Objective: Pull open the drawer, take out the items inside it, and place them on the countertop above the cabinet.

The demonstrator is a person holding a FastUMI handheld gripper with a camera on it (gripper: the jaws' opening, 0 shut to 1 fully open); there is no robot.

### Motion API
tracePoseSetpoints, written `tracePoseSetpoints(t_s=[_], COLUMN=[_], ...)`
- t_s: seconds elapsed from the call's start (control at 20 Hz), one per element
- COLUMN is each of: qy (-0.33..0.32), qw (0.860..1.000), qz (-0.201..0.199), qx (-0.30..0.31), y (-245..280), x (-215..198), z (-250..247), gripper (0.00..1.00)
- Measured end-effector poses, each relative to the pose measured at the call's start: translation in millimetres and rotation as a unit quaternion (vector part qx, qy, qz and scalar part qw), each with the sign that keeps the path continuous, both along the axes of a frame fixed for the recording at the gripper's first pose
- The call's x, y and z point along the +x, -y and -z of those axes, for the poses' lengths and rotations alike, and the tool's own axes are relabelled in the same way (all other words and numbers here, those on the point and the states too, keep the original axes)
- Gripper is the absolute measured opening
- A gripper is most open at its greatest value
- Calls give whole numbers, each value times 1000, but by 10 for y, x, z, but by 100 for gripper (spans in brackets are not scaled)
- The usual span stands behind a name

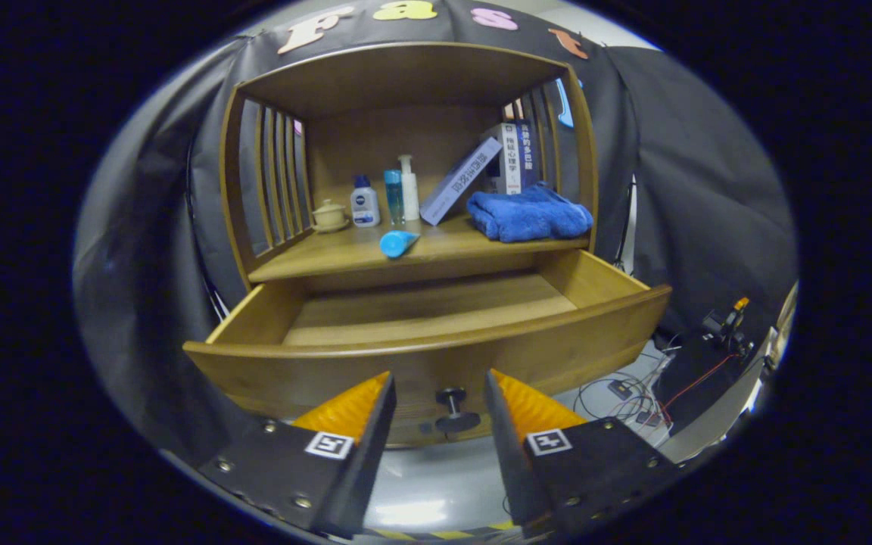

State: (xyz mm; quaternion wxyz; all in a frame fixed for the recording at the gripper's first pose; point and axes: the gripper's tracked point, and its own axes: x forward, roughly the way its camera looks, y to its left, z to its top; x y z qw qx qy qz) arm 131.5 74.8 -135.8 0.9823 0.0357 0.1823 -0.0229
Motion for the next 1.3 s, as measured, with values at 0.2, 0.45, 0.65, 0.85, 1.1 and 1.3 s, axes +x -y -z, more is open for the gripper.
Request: tracePoseSetpoints(t_s=[0.2, 0.45, 0.65, 0.85, 1.1, 1.3], qy=[-7, -14, -20, -67, -69, -44], qw=[1000, 999, 998, 995, 995, 997], qz=[-13, -38, -55, -52, -55, -59], qx=[14, 6, 0, -45, -45, -28], y=[-28, -73, -85, -61, -49, -155], x=[100, 209, 246, 224, 340, 685], z=[158, 239, 289, 564, 563, 425], gripper=[78, 78, 78, 78, 78, 78])
